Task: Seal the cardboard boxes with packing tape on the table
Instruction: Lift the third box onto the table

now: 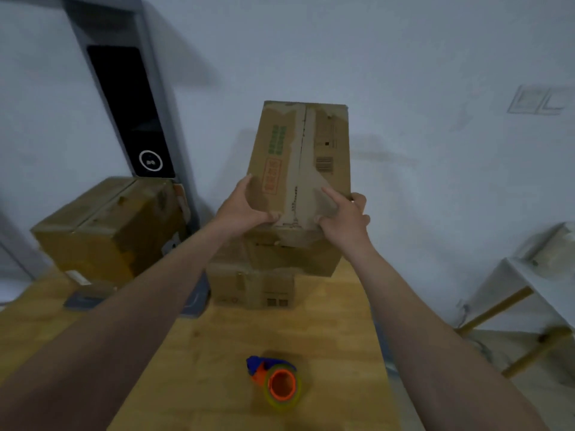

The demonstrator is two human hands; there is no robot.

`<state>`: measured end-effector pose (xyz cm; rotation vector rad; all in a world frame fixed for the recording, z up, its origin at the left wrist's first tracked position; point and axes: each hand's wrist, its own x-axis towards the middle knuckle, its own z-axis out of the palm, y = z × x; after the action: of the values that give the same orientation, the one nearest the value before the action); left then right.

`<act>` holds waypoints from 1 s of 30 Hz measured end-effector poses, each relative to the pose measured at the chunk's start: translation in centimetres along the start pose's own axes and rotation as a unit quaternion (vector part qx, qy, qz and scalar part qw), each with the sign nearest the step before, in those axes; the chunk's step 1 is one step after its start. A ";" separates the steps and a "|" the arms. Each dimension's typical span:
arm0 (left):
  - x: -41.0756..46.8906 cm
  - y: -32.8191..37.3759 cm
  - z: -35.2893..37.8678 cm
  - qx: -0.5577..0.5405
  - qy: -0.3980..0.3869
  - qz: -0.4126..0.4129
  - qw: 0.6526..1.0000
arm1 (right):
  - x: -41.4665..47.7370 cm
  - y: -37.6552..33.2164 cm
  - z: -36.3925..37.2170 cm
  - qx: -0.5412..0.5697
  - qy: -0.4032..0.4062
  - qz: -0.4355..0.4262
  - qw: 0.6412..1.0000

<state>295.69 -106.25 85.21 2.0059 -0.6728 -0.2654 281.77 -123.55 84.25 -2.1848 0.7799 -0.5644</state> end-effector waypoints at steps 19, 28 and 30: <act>-20.6 -18.8 -23.5 0.178 -0.081 -0.140 0.971 | -22.3 -13.8 22.6 0.011 -0.180 0.006 0.984; -27.0 -24.2 -24.0 0.139 -0.148 -0.169 0.964 | -29.3 -14.1 26.0 -0.093 -0.165 0.008 0.982; -27.9 -24.5 -24.2 0.135 -0.155 -0.176 0.963 | -29.8 -14.1 26.1 -0.103 -0.175 0.010 0.979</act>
<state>292.10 -63.54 74.04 2.3703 -0.5614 -0.7472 280.93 -82.77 74.00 -2.3727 0.6897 -0.0816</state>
